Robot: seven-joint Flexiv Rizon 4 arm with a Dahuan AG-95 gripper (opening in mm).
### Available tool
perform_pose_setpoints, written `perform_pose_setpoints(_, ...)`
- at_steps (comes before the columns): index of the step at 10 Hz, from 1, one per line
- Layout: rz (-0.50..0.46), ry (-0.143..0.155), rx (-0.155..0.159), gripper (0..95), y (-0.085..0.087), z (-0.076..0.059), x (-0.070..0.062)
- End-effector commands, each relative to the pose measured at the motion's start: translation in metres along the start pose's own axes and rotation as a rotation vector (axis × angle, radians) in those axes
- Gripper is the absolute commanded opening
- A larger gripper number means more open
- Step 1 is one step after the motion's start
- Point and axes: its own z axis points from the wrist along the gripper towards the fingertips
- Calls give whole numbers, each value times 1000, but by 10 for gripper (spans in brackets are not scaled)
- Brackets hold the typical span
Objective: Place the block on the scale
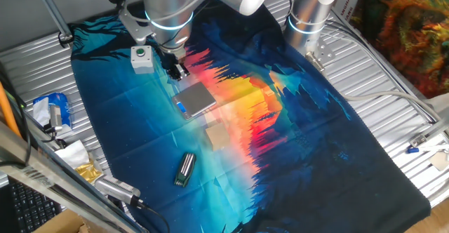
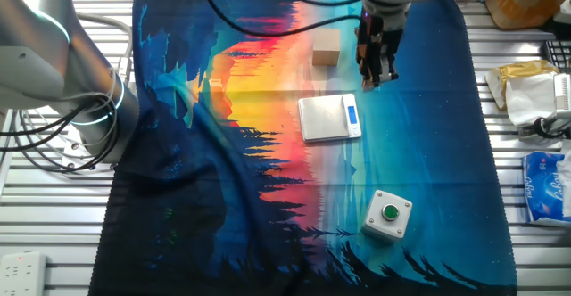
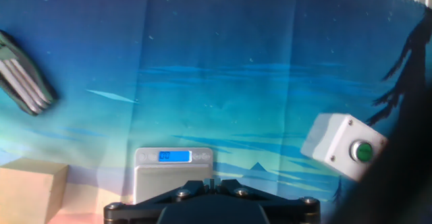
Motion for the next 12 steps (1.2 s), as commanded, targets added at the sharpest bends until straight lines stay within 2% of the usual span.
perform_pose_setpoints(1,8,6,-4,0,0,0,-1)
perform_pose_setpoints(5,1,0,-11,0,0,0,-1)
perform_pose_setpoints(8,-2,-4,-50,0,0,0,-1)
perform_pose_setpoints(10,-1,-6,-88,0,0,0,-1)
perform_pose_setpoints(12,-1,-6,-87,0,0,0,-1)
